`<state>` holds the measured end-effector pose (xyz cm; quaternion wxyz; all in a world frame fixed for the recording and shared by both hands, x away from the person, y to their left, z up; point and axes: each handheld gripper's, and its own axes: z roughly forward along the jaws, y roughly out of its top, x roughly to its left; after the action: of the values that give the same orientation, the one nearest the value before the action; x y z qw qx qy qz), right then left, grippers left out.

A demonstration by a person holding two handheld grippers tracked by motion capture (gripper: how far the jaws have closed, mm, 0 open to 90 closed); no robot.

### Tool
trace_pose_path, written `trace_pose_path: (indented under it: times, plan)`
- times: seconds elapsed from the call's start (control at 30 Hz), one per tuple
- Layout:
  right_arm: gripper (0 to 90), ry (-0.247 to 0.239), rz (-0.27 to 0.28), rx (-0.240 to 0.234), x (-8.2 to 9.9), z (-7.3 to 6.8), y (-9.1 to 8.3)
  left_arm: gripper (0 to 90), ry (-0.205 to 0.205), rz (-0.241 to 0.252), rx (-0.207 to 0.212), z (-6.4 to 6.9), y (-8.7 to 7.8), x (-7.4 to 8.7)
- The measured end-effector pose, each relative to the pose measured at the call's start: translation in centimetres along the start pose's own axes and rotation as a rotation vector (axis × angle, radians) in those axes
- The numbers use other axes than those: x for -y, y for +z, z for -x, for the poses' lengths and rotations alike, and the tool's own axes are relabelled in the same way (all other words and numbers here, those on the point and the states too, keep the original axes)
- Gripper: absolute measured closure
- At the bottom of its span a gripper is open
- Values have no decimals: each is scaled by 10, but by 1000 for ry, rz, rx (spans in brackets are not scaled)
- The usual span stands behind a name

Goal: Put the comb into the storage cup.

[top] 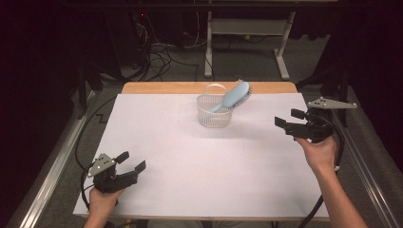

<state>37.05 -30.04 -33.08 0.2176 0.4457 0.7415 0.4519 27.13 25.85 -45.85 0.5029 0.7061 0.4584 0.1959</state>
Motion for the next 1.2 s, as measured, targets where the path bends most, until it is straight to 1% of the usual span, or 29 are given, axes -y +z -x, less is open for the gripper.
trace_pose_path:
  times: [0.3, 1.0, 1.2]
  plan:
    - [260, -1, 16, 0, 6, 1, -9, 211, -3, 4, -8, 0, -1, 0]
    - [245, 4, 55, -1, 21, 2, -25, 210, -4, 4, -8, 0, 0, 0]
    - [240, 11, 79, -1, 26, 3, -29, 211, -3, 6, -9, 1, -1, 0]
